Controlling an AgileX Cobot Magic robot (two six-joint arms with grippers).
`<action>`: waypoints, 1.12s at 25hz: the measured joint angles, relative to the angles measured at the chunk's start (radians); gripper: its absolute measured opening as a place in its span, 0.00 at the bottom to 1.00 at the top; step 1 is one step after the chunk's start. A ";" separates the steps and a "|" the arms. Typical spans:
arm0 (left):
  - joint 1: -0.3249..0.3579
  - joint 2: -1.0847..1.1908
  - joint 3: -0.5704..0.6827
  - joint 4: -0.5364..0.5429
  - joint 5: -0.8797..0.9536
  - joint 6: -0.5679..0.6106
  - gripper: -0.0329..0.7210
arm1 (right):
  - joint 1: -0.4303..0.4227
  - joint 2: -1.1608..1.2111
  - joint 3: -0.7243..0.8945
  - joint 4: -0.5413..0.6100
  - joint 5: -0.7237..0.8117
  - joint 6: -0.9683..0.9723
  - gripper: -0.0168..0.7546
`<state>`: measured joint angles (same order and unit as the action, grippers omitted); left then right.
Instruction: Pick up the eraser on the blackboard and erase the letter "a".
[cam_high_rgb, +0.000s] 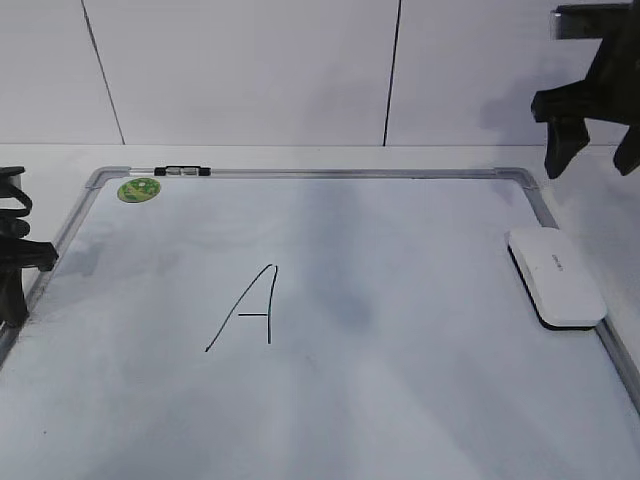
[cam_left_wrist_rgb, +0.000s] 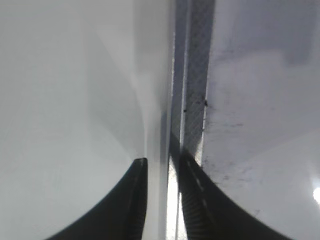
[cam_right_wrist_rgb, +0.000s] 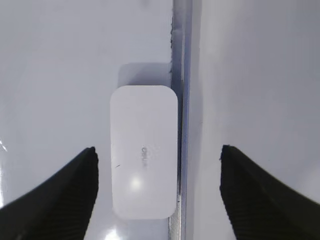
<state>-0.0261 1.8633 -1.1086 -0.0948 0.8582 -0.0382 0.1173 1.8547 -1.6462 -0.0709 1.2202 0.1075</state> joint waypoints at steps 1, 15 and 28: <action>0.000 0.000 0.000 0.006 0.000 0.000 0.25 | 0.000 -0.014 0.000 0.000 0.001 0.000 0.80; 0.000 -0.160 0.000 0.065 0.040 -0.009 0.49 | 0.000 -0.137 0.000 0.049 0.014 0.000 0.79; 0.000 -0.605 0.002 0.095 0.196 -0.009 0.49 | 0.000 -0.378 0.000 0.123 0.026 0.000 0.79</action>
<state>-0.0261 1.2583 -1.1069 0.0000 1.0543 -0.0472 0.1173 1.4765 -1.6462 0.0523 1.2464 0.1075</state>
